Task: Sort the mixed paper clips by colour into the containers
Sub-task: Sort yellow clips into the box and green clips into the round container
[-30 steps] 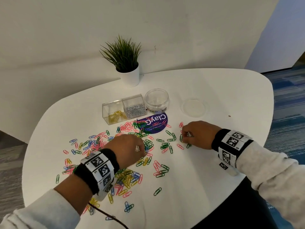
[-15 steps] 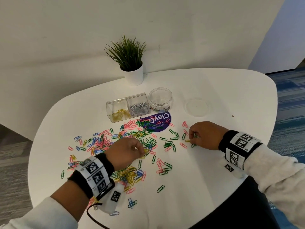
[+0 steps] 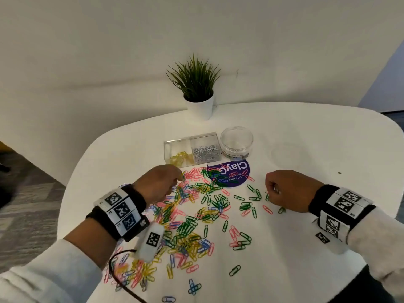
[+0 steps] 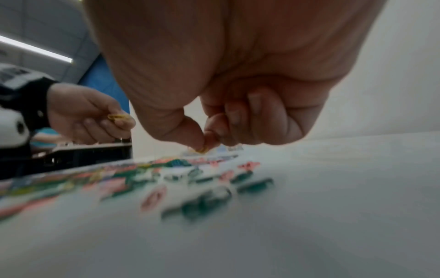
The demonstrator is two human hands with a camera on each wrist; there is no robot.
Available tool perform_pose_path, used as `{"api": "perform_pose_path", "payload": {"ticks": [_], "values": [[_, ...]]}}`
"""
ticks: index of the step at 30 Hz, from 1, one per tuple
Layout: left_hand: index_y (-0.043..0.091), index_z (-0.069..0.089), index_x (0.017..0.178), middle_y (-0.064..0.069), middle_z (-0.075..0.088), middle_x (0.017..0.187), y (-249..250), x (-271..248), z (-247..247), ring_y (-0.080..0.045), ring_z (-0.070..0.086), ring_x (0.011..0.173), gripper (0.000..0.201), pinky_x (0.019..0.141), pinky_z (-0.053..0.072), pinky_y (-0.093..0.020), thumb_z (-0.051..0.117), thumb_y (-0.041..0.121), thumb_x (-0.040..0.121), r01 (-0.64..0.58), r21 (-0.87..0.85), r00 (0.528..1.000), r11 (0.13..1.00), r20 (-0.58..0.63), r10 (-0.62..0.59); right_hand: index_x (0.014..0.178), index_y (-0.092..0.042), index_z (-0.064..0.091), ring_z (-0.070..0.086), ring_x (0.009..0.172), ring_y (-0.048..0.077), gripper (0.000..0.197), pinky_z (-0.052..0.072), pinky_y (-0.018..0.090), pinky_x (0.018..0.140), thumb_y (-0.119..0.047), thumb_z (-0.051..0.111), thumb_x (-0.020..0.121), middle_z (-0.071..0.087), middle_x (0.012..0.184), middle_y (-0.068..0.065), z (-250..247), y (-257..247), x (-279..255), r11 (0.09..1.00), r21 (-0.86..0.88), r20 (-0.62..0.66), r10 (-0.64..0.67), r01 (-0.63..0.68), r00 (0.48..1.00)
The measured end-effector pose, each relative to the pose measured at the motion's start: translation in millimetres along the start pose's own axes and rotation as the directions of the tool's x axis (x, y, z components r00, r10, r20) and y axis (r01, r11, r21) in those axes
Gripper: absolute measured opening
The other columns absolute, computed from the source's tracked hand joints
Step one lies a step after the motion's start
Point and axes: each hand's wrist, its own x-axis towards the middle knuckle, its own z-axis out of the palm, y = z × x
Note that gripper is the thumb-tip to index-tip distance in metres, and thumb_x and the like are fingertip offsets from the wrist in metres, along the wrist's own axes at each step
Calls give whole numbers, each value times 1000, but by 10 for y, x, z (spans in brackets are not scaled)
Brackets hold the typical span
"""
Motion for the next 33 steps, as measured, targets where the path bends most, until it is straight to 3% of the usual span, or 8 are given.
{"api": "perform_pose_path", "payload": {"ticks": [3,8,12,15,19,25,29,33], "values": [[9,60,91,5,50,70,190,207,-296,-9,44,58,23,53,31,-25,44,23,102,-146,465,957,873,-158,244,81,-18,51,47,66,14,10,41,31,63,-19,52,91,56,77,-2,-210,-258,174,993,88,-101,-65,74,993],[7,62,92,-6,63,89,421,572,-539,-28,58,88,32,71,41,-32,46,33,101,-119,767,935,630,-127,331,90,-14,51,53,77,22,10,42,35,66,-16,44,97,57,88,4,-524,-891,735,971,21,-159,-232,238,959],[20,62,114,0,63,105,458,749,-490,-20,59,95,21,78,42,-26,50,25,98,-112,709,945,696,-140,294,92,-18,50,52,81,21,5,39,31,70,-15,48,93,57,91,2,-670,-1433,1236,956,-13,-179,-292,294,940],[26,46,140,0,65,117,415,796,-476,-21,65,98,46,83,53,-31,52,18,95,-129,557,964,821,-124,236,94,-19,53,53,88,22,8,39,30,74,-12,48,92,57,95,0,-646,-1689,1520,958,-15,-146,-287,287,947],[26,49,141,2,61,131,364,737,-480,-20,57,119,50,89,40,-22,44,9,94,-175,669,932,723,-125,341,109,-10,63,59,104,28,23,47,35,87,-8,47,92,64,113,9,-628,-1826,1632,955,-81,-81,-290,284,954],[33,64,112,10,70,104,56,337,-424,-12,64,95,30,87,51,-28,46,17,94,-308,598,851,740,-175,495,114,-21,66,58,110,16,32,41,24,92,-7,46,95,64,119,-2,-543,-1666,1261,944,39,-212,-313,328,926],[38,58,131,6,58,128,-243,169,-188,-17,56,116,46,99,46,-34,45,15,93,-343,750,923,566,156,352,106,-23,67,60,94,12,19,46,27,82,-22,49,99,64,104,-7,-103,-1426,917,949,7,-1,-316,316,949],[36,53,137,4,54,130,-460,178,-93,-19,51,121,44,100,44,-35,48,23,95,-321,781,931,536,155,331,101,-25,68,56,84,11,16,44,28,74,-37,60,94,60,93,-8,156,-1278,911,967,11,51,-255,254,966]]}}
